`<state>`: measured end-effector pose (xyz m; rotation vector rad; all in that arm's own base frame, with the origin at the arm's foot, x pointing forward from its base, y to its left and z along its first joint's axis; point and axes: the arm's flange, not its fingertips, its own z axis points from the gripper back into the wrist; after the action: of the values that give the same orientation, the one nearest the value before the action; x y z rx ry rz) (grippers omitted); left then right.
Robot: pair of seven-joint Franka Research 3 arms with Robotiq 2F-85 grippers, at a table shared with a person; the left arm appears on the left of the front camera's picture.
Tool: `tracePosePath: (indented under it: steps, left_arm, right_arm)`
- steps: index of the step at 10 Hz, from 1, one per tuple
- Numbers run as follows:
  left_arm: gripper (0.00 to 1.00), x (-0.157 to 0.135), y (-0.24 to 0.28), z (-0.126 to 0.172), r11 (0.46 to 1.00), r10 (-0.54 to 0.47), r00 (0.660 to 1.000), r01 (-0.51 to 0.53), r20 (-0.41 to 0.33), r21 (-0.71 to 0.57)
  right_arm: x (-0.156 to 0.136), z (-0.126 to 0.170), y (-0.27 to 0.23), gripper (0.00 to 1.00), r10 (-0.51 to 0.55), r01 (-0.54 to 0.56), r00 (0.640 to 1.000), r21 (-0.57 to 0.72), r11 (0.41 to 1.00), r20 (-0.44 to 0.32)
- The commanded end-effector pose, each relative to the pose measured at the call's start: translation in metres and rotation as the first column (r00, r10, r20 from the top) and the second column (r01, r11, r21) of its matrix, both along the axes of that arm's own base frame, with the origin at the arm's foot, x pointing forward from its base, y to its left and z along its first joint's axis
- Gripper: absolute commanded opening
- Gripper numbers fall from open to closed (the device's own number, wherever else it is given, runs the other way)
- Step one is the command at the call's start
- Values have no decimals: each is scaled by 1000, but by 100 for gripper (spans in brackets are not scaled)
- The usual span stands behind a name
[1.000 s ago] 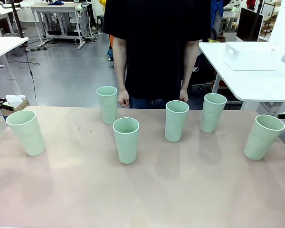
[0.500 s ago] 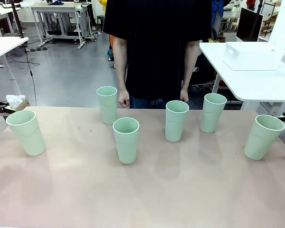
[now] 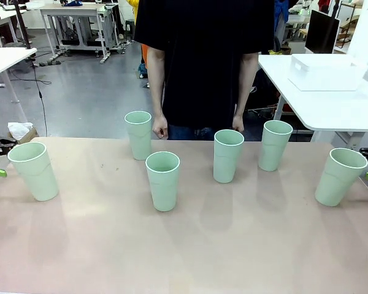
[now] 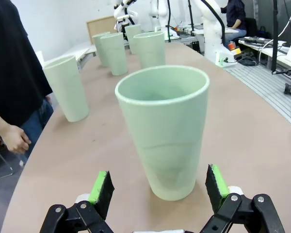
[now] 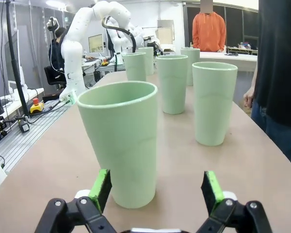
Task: Stack the cups and store them in the basket.
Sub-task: Pick up two Reusable plastic cups , one in each hand.
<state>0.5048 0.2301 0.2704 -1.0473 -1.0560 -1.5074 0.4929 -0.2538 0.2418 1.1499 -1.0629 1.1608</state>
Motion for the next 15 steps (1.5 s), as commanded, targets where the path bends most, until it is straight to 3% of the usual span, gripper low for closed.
tracePosePath:
  steps: [1,8,12,15]
  left_arm:
    - [100,-22,-2,-24,1000,2,1000,-2,30,-4]
    - [100,-25,-19,-49,998,24,1000,-24,-3,-53]
    - [100,-15,-15,-49,991,99,995,-98,3,-96]
    - [100,-11,-19,-50,990,81,996,-83,-24,-116]
  right_arm:
    - [-1,-7,12,100,-22,22,999,-3,1000,43]
    - [-13,-16,32,100,28,-28,1000,-3,1000,2]
    - [-16,-17,34,100,2,-2,1000,-3,1000,-19]
    - [-18,-16,34,100,-9,10,999,13,1000,-37]
